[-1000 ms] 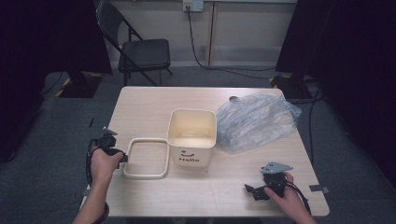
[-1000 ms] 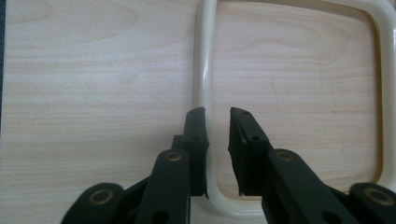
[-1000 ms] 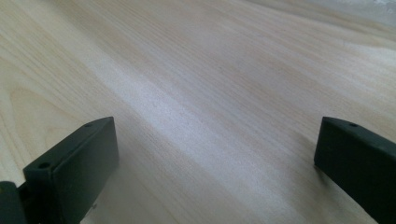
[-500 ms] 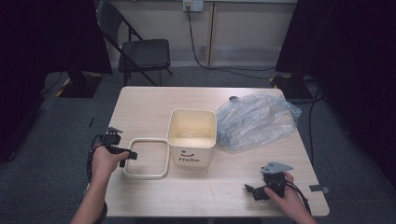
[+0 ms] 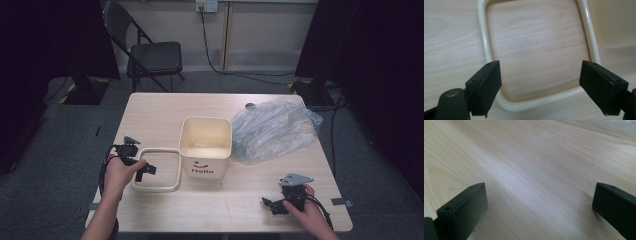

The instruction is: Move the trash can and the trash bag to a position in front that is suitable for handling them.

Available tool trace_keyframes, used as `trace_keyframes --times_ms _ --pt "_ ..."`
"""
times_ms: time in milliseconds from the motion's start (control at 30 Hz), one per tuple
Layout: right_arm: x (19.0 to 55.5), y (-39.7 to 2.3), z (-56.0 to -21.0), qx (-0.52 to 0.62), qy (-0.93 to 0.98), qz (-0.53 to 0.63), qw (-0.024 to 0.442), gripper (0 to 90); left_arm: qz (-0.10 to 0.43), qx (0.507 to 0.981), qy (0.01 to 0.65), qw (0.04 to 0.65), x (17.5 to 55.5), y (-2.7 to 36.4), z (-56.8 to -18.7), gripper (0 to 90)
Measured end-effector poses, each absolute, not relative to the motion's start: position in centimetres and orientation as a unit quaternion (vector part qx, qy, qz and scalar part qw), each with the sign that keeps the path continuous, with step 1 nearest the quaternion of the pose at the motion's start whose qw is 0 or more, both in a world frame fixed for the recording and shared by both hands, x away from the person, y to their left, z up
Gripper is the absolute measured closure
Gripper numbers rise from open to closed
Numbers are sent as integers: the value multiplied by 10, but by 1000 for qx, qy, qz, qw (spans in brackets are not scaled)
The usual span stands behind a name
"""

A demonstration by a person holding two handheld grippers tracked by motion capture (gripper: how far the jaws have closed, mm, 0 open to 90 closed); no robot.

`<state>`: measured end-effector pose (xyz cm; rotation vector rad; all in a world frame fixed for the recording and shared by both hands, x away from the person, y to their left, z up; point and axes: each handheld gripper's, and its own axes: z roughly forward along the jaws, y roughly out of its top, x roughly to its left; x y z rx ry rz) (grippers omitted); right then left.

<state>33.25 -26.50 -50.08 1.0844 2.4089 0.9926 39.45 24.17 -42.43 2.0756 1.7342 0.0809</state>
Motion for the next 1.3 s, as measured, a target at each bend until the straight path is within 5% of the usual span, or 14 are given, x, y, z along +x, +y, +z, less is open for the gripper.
trace_keyframes --times_ms 1300 --pt "333 -265 -501 379 843 348 157 0 19 817 536 212 381 187 -447 189"
